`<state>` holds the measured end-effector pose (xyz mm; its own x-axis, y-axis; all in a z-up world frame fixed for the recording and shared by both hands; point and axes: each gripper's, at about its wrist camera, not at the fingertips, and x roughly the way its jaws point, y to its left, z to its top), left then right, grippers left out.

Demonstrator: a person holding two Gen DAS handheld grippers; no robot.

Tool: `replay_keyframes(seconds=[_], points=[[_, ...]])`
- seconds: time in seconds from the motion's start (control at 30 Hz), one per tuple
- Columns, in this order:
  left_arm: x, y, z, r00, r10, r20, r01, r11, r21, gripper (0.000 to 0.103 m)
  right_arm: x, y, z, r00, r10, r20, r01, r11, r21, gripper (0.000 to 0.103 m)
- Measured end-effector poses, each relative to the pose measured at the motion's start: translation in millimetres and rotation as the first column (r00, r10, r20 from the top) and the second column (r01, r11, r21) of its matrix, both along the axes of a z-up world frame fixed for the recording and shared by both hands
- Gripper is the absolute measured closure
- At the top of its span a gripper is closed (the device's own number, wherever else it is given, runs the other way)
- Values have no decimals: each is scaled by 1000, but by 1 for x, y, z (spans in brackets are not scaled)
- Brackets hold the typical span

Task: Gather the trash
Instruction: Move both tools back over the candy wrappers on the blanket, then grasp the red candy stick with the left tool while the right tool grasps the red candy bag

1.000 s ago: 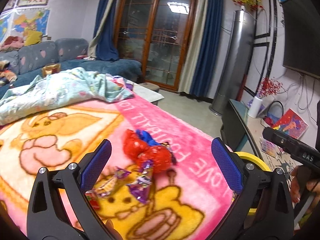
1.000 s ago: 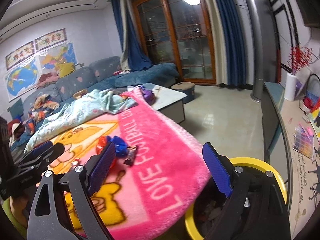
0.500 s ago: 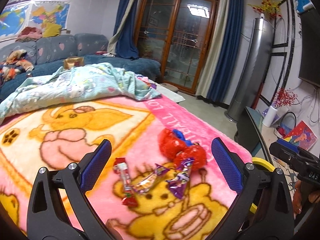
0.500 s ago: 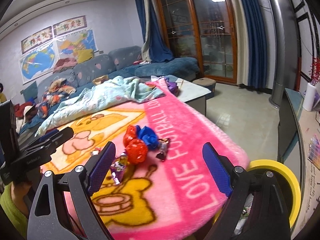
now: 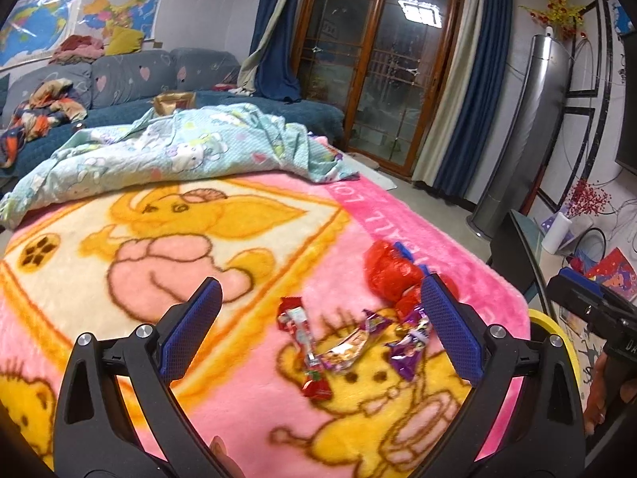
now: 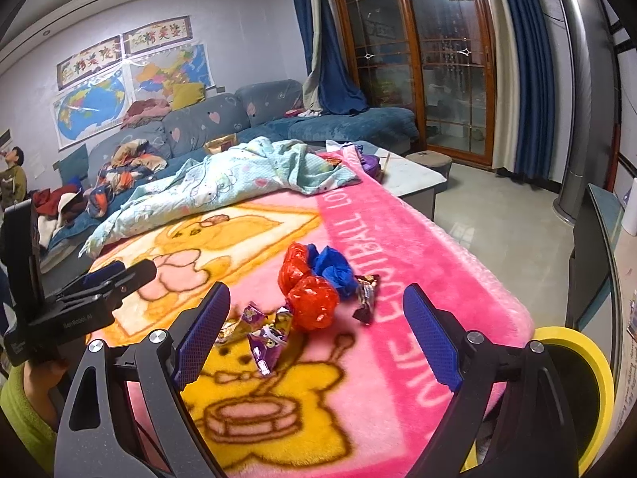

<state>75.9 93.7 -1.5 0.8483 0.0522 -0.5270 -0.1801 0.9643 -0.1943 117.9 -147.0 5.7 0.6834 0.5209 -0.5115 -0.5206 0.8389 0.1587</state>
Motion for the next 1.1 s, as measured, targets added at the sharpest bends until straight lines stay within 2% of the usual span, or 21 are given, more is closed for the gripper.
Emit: replay_keyframes(seconds=[0.37, 0.43, 0.57, 0.7, 0.87, 0.93, 1.1], points=[[9, 25, -32, 994, 18, -104, -25, 998, -64, 11, 30, 23, -13, 999, 3, -35, -4, 1000, -10, 18], [11, 27, -38, 992, 17, -121, -26, 997, -75, 11, 36, 25, -15, 999, 5, -34, -5, 1000, -12, 20], [15, 31, -50, 988, 22, -152, -38, 994, -100, 11, 49, 29, -23, 999, 6, -49, -7, 1000, -24, 32], [18, 33, -58, 985, 4, -170, -28, 990, -141, 21, 62, 32, -33, 998, -1, -65, -1, 999, -40, 44], [25, 30, -75, 975, -60, -215, 7, 971, -237, 34, 77, 38, -52, 993, 7, -122, -16, 997, -72, 50], [26, 27, -80, 971, -72, -226, 15, 969, -248, 40, 80, 42, -60, 991, 12, -136, -25, 995, -96, 52], [28, 23, -85, 965, -94, -244, 29, 966, -256, 45, 82, 48, -75, 979, 51, -196, -69, 993, -90, 58]])
